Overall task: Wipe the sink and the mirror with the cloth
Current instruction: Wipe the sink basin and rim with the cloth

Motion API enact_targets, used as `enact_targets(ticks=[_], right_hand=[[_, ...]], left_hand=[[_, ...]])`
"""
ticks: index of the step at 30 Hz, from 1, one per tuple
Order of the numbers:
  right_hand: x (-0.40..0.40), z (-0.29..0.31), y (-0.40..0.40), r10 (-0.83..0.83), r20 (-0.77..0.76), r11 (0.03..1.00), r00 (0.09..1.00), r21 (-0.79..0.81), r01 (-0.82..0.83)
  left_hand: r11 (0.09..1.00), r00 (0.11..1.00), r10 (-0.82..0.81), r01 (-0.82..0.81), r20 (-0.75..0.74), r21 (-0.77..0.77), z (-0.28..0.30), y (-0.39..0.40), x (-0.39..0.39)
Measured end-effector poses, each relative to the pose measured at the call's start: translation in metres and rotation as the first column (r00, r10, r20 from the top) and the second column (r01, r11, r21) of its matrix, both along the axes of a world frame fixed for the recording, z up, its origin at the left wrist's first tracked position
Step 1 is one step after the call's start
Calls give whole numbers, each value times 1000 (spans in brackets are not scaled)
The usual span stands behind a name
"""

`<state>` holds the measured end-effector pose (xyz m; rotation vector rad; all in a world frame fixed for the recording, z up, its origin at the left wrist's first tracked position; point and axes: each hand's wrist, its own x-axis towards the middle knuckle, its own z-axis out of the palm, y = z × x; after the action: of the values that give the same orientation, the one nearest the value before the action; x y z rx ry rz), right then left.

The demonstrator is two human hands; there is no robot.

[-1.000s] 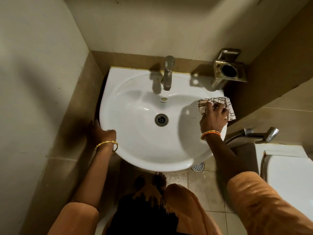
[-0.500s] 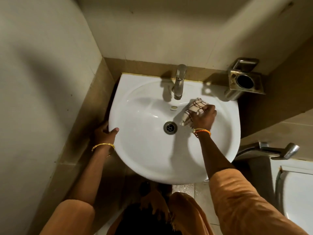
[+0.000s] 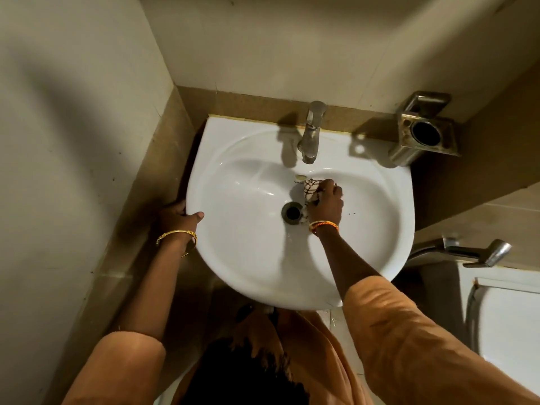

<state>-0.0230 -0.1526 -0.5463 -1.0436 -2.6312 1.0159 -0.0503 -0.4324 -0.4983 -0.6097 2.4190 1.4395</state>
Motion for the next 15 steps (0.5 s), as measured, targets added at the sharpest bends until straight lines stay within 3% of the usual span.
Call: enact_targets(ticks=[4,6,8,15], right_hand=[[43,20,38,-242,-49,890,969,386,242],[56,19,49,-276,37,858,960,460,229],[57,10,48,-235,112,889,966,427,167],[5,-6,-44,-87,301,996,950,16,87]], left_hand=[[996,1000,-10,8,-28,-86,-5,1,1],[990,1000,-6,3,-23,-139,-5,3,2],[987,999,-13,8,-29,-158,-3,5,3],[997,999,-17,14,-44,-79,-3,4,3]])
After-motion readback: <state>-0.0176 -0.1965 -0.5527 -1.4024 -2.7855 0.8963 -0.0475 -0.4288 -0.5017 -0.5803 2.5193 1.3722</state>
